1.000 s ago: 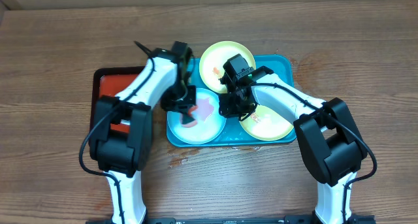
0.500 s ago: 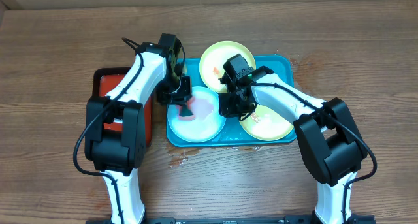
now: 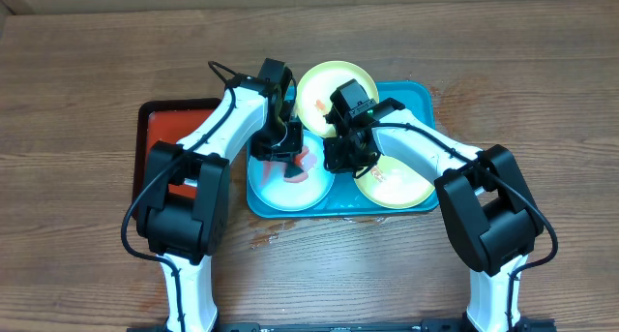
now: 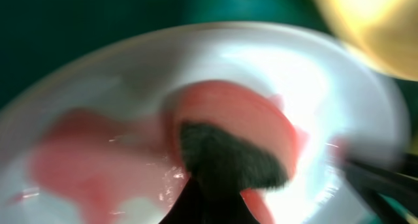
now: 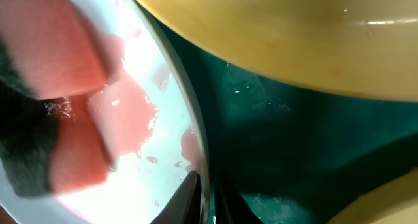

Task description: Clean dirty plates on tray and stack at the side

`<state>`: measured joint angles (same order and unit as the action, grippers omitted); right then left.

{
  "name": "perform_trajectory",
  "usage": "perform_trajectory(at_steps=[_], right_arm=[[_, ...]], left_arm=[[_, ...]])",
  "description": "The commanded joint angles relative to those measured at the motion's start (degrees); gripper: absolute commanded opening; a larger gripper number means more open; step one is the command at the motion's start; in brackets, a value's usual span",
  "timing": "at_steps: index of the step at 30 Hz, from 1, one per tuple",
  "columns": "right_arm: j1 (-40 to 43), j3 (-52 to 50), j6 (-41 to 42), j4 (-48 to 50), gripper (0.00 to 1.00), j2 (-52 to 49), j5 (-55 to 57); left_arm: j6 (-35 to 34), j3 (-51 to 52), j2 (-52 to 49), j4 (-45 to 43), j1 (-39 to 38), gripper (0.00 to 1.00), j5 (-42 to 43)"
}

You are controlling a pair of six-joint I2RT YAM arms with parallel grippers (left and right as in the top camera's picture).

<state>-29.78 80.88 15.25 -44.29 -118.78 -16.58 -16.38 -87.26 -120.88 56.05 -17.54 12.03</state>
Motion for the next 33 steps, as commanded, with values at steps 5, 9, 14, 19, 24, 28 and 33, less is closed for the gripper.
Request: perform_trajectory(at_steps=[5,9,14,19,24,28,33], right_arm=[[-0.04,-0.31,0.04,0.31,0.06,-0.94,0.39],[-0.04,-0.31,0.04,0.5,0.04,-0.94,0.39],[-0.04,-0.31,0.02,0.48,0.04,-0.94,0.42],[-0.07,-0.13,0.0,0.37,0.04,-0.92,0.42],[-0.11,1.97,-0.46,-1.03,0.04,-0.55,0.5],[-0.44,5.51,-3.72,-3.17,0.04,0.33,1.73],[-2.32,13.35,-5.99,-8.76,0.04,2.4,14.93]], left_arm=[[-9.6,4.48,-0.37,1.55,0.98,0.04,-24.94],[-9.62,1.79,-0.28,2.75,2.21,0.04,-26.34],[-9.35,-5.6,-0.22,6.49,3.17,0.04,-26.21],[-8.94,-15.41,-0.02,12.28,3.34,0.04,-25.86],[-8.83,-22.69,1.05,15.93,3.67,0.05,-20.98],[-7.85,-25.42,3.58,16.33,5.6,0.04,-16.26],[-7.85,-25.57,5.92,18.71,12.33,0.04,-14.78]])
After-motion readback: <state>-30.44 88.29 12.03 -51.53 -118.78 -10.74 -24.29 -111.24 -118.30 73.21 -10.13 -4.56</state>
